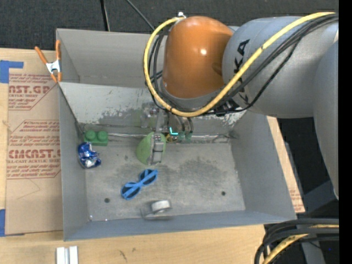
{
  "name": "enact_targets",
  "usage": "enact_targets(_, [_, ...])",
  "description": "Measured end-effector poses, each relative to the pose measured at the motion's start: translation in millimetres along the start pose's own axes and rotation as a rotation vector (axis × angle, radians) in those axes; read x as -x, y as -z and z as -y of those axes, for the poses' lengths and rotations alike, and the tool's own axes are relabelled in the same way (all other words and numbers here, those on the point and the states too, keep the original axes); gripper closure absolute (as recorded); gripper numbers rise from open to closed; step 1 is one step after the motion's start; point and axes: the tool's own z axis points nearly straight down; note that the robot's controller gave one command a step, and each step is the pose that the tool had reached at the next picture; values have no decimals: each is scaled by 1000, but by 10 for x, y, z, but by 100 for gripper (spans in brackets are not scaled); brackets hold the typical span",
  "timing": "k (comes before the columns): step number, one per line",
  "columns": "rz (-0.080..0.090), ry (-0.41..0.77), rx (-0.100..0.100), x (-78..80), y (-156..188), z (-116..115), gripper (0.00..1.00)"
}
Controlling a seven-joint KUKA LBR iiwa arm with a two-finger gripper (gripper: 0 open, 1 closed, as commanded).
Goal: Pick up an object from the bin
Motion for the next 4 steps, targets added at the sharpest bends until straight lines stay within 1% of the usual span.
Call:
enact_targets(1, [-2, -5, -1, -363, -1588, 326, 0])
enact_targets(2, [15, 59, 2, -608, -1618, 33, 0])
enact_targets(3, [7, 58, 1, -625, -1628, 45, 100])
enact_targets(4, [14, 47, 2, -622, -678, 182, 100])
